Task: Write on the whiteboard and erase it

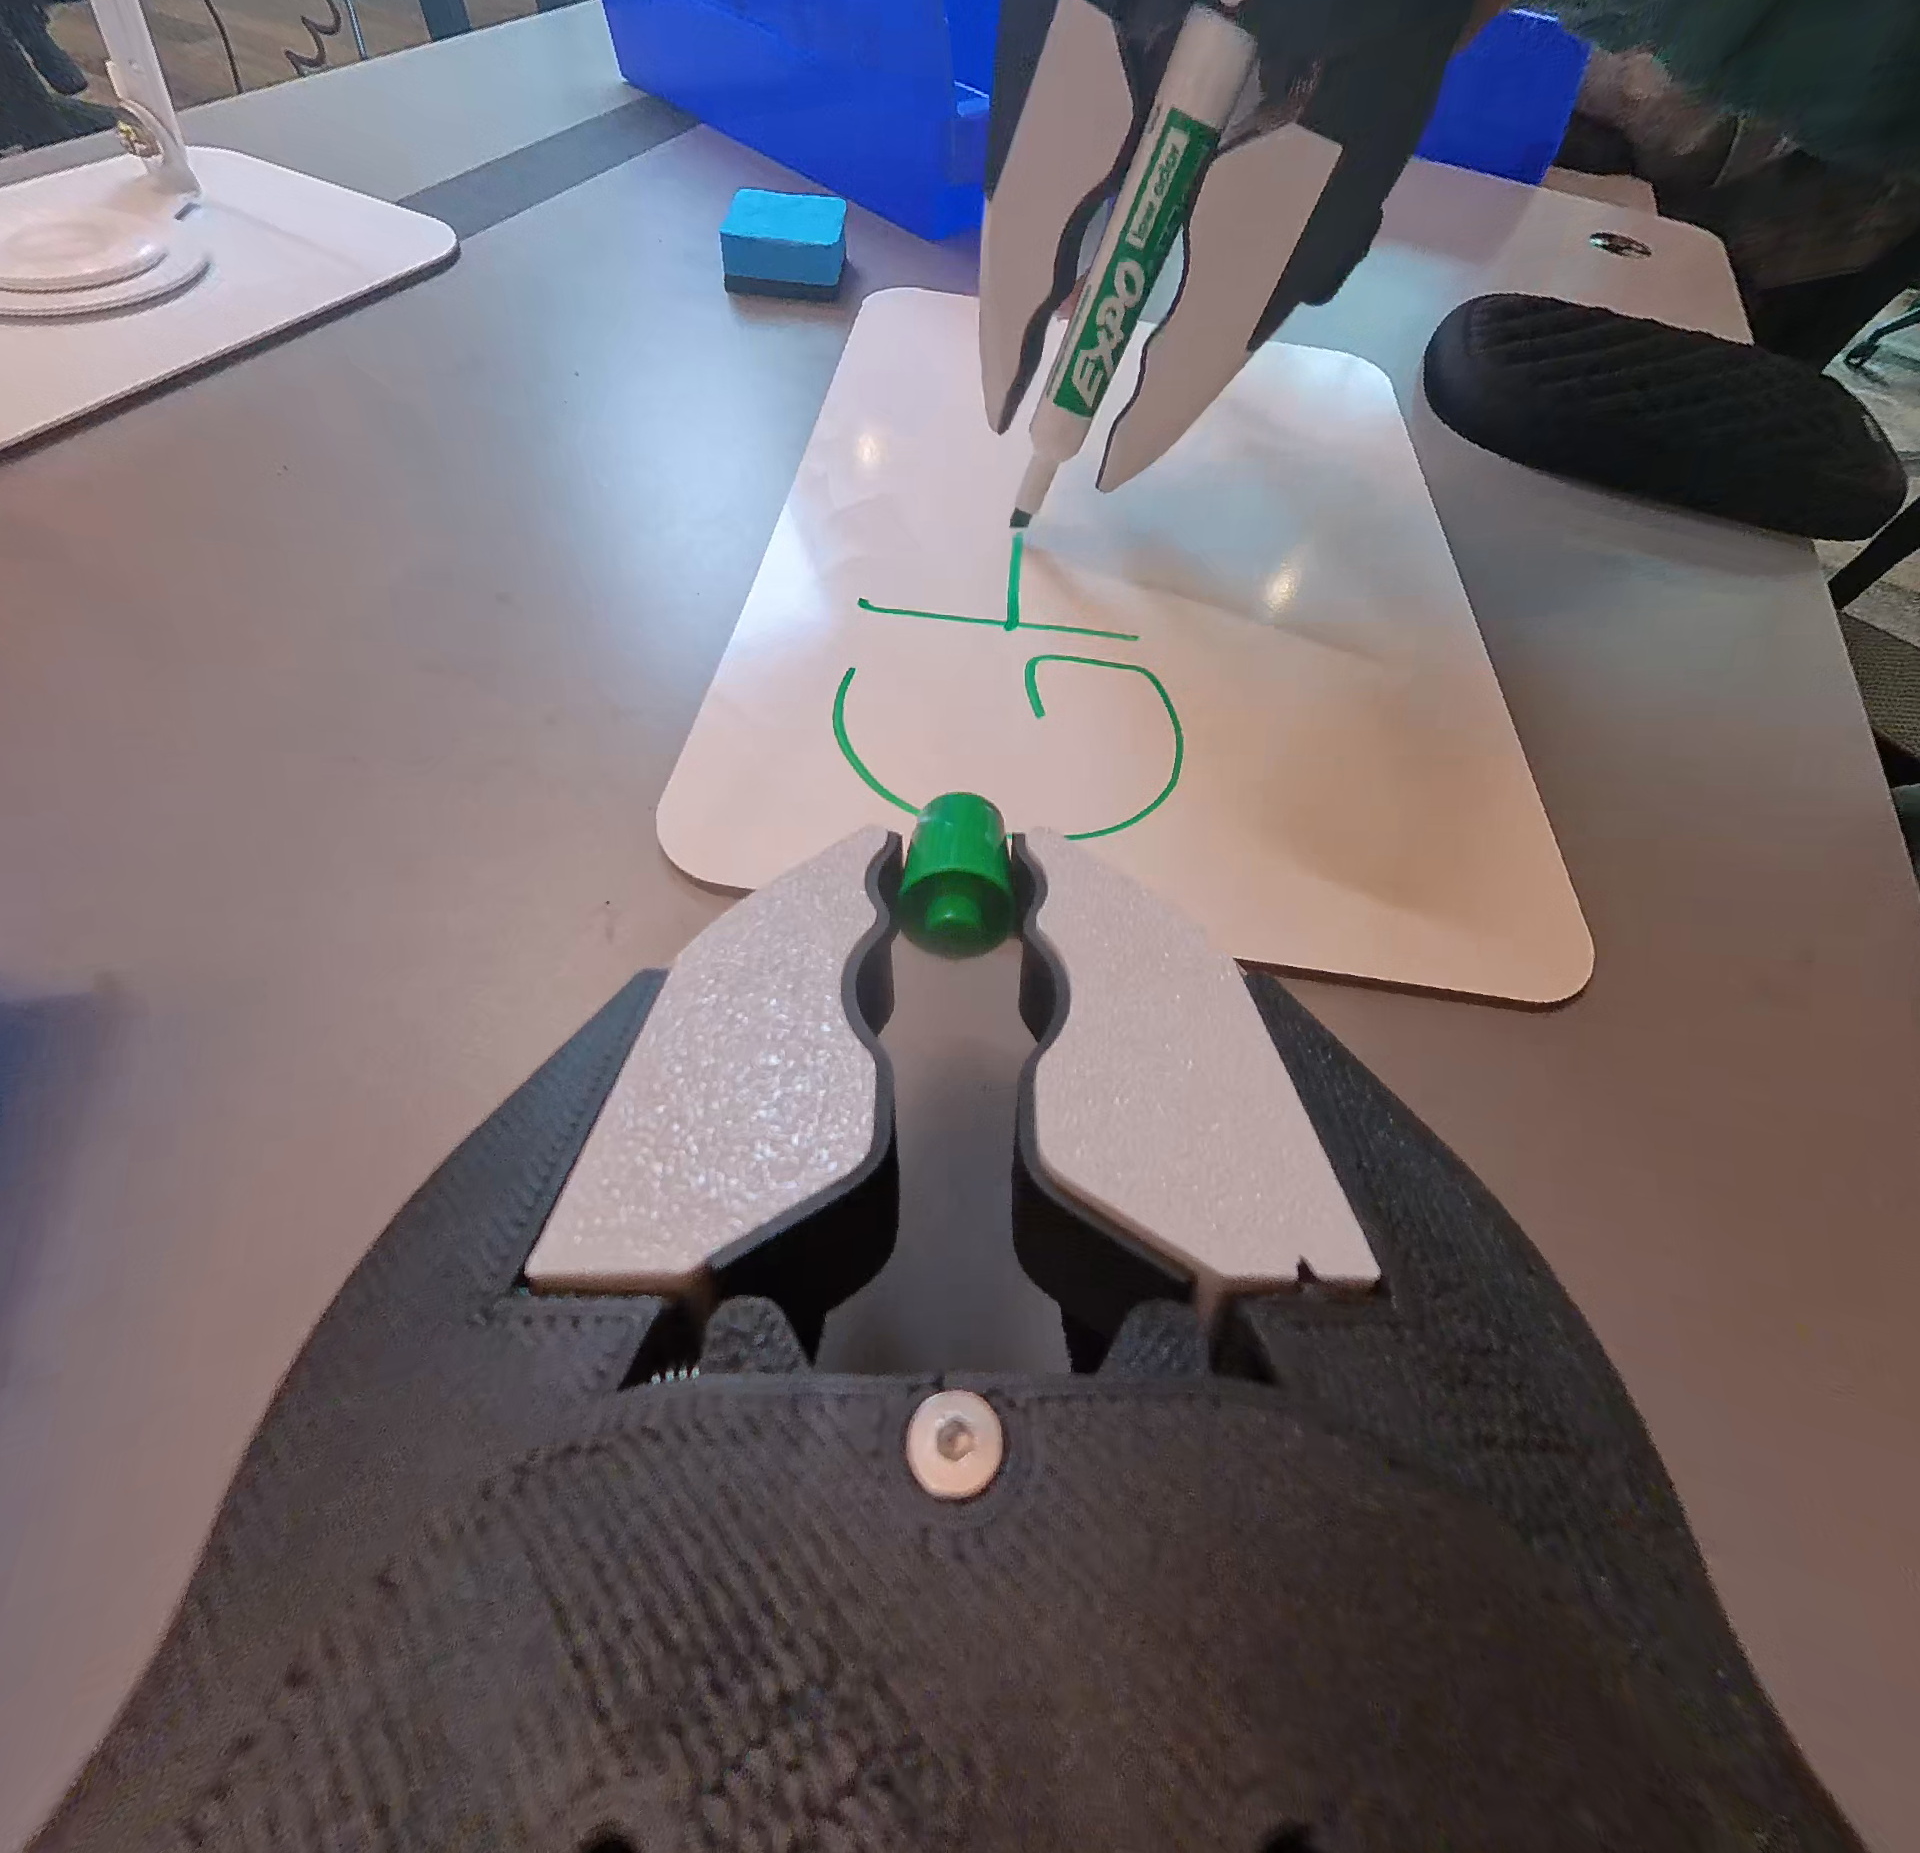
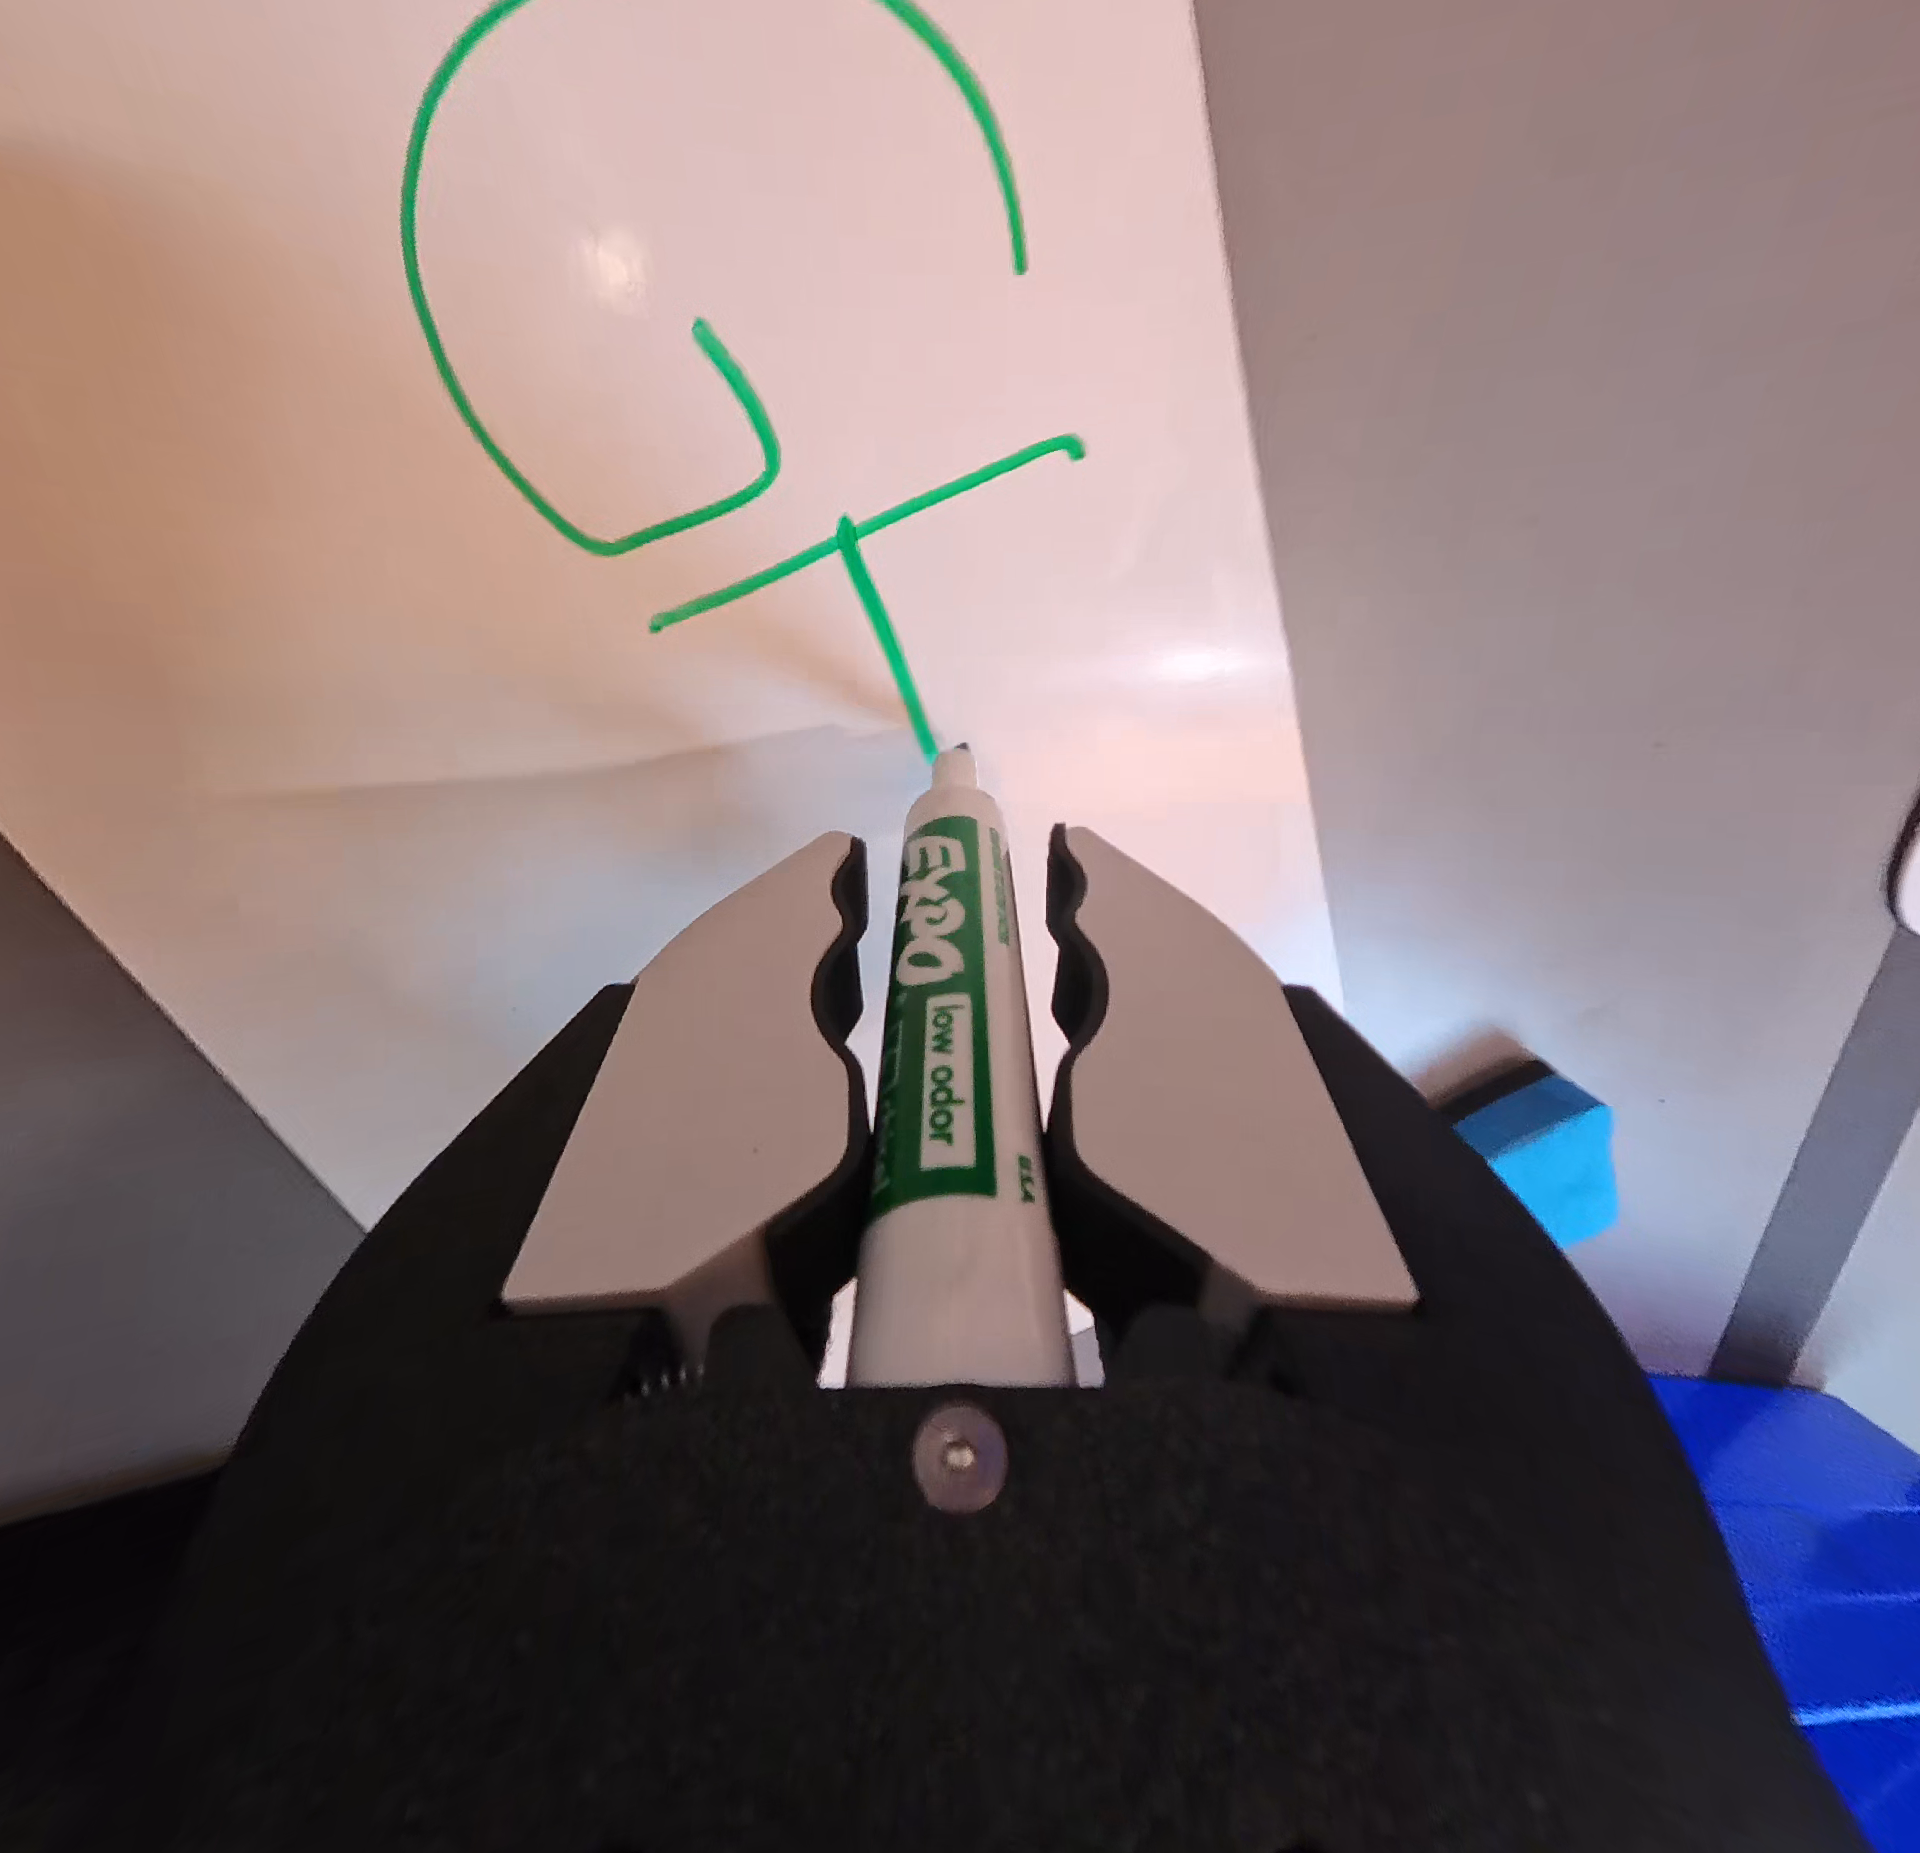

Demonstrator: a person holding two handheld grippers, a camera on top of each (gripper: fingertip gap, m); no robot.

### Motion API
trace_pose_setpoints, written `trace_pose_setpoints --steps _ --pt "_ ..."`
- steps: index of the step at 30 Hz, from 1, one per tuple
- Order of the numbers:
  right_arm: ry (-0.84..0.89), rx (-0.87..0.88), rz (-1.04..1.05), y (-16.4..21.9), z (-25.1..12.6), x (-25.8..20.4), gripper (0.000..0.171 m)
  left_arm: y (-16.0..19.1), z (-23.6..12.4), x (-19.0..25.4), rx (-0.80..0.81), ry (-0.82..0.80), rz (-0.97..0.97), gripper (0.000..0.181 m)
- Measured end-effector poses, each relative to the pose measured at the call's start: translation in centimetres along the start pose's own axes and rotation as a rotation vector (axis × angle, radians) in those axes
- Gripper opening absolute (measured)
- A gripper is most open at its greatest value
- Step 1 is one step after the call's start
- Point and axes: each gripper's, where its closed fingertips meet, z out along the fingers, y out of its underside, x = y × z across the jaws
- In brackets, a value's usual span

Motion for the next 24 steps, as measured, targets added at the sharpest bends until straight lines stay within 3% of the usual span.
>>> trace_pose_setpoints --steps 12,24 --pt "0.042 -0.004 0.002 -1.0 1.3 3.3 0.034 0.0 -0.1 0.0 0.001 -0.004 0.005 0.019" --pt "-0.065 -0.029 -0.010 1.4 -0.4 -3.2 0.034 0.1 -0.1 -0.1 0.000 -0.002 0.002 0.019"
